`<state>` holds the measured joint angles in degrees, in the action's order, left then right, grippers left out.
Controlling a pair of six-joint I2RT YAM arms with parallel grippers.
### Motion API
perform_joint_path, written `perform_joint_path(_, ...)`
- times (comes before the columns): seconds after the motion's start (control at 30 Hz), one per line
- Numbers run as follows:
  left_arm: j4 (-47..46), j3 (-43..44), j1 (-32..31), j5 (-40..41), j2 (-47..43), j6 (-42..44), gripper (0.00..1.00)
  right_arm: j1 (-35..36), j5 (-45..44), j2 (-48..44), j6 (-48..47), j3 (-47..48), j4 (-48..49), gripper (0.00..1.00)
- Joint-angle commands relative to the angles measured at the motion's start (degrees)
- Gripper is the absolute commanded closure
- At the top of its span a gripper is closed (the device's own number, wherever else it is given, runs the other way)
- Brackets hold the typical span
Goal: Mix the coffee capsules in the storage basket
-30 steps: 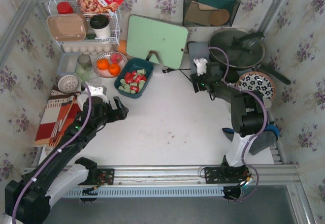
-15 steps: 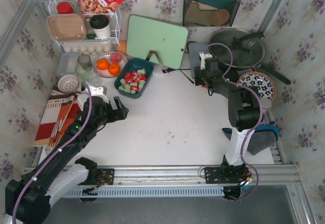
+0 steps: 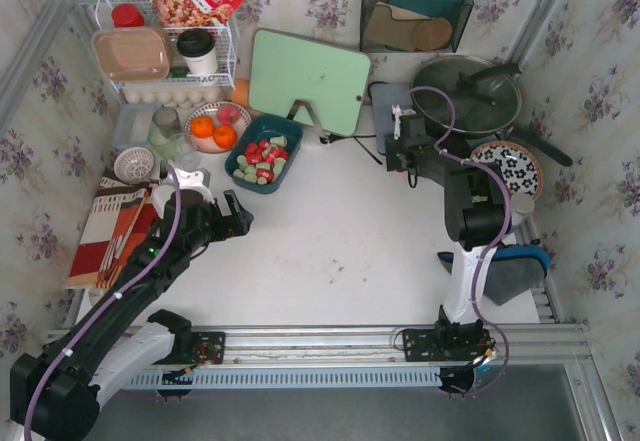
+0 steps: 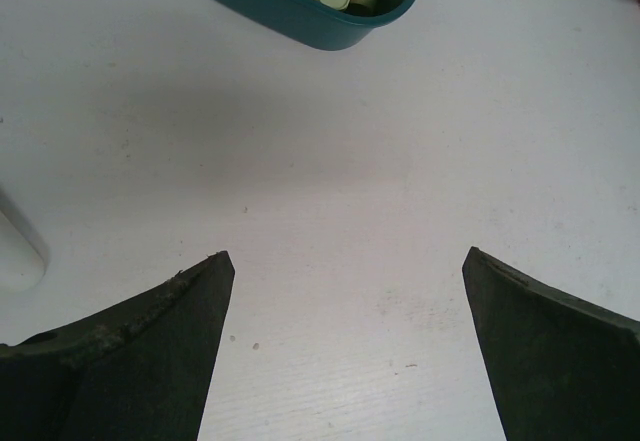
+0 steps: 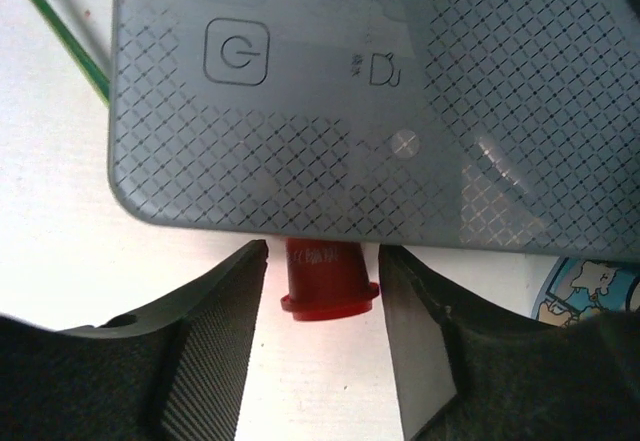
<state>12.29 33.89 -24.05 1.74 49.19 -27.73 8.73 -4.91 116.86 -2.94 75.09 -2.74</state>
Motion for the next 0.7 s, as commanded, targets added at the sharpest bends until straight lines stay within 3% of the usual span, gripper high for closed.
perform_joint_path(0.0, -1.33, 0.30, -0.03, -0.11, -0.16, -0.15, 0.01, 0.09, -3.14, 1.44, 0.83, 1.81, -1.71, 0.46)
perform_joint_path(0.1, -1.15, 0.30, 0.02, 0.02, -0.40, -0.07, 0.01, 0.11, -3.89, 0.81, 0.37, 0.58, -0.57, 0.55)
perform_joint_path(0.23, -1.24, 0.25, -0.03, -0.06, -0.35, -0.19, 0.01, 0.08, -3.30, -1.61, -0.37, -2.94, 2.64, 0.57)
perform_joint_path(0.33, -1.39, 0.32, -0.03, -0.16, -0.17, -0.25, 0.01, 0.12, -1.84, -4.40, -0.33, -5.64, 4.72, 0.66)
perform_joint_path(0.53, -1.40, 0.28, -0.03, -0.09, -0.10, -0.17, 0.01, 1.38, -1.23, -11.51, -0.16, -9.27, 5.07, 0.67)
perform_joint_path(0.67, -1.35, 0.22, -0.01, 0.18, -0.34, -0.22, 0.01, 7.05, -2.92, -19.42, 0.06, -12.44, 5.93, 0.67)
